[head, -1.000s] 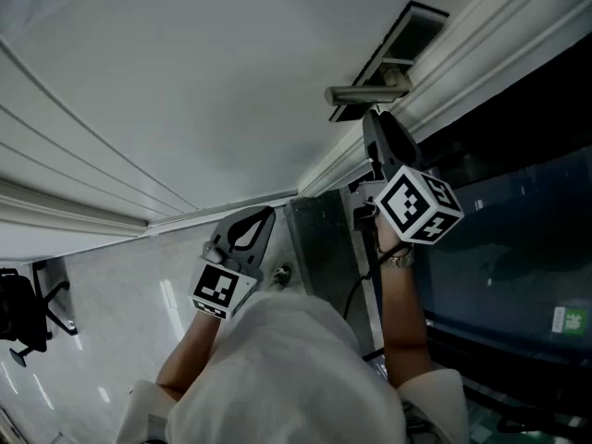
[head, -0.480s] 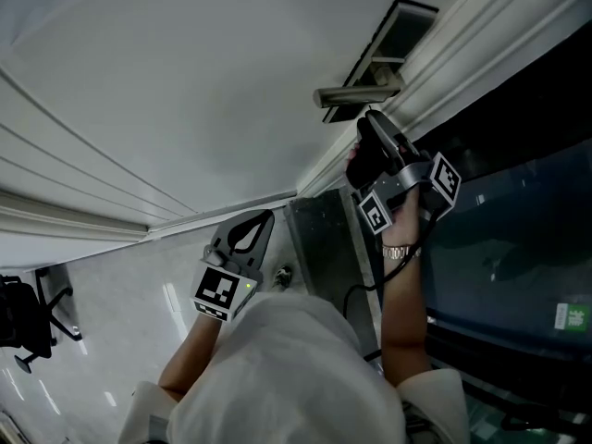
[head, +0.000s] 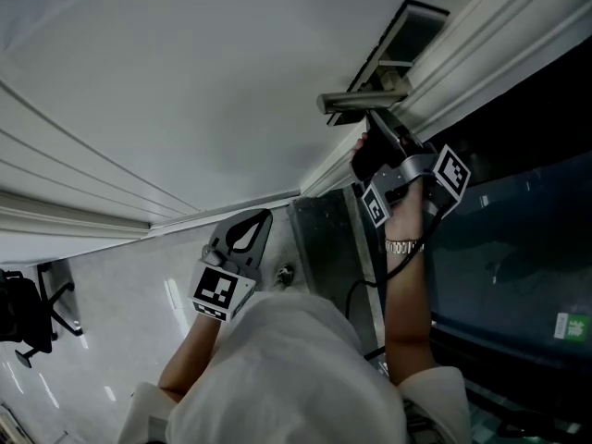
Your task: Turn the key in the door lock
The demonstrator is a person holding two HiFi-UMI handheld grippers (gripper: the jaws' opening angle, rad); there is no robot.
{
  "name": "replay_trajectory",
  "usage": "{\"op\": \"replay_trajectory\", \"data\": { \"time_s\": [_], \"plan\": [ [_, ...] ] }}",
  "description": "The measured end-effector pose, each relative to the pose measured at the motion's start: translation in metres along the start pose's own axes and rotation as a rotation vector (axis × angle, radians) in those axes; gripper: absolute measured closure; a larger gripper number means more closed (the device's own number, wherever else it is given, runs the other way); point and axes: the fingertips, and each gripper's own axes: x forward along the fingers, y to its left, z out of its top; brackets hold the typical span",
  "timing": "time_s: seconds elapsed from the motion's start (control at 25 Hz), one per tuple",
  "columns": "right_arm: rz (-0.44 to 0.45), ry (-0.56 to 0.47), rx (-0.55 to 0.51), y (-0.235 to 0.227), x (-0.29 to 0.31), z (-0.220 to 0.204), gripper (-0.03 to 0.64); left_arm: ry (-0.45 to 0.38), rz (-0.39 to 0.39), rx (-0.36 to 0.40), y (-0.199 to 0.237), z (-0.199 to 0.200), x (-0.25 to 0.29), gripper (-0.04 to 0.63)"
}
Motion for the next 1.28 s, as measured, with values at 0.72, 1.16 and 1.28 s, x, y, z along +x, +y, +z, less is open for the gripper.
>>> {"op": "replay_trajectory", "data": {
  "time_s": [0.72,1.16,1.28],
  "plan": [
    [-0.445,0.028,-1.489,0.013,0.006,-0.012,0.589,0.01,-0.082,0.01,-0.003,0.001,0.024,0.589],
    [-0.507,0.022,-1.734,0.014,0.007,-0.016,0.575,0.019,-0.093,0.006,0.003,-0.001,0.022,0.589],
    [-0.55,0.027,-1.852,0.015,0.008,-0.019,0.557,0.022,-0.091,0.01,0.002,0.0,0.019,0.589]
  ]
}}
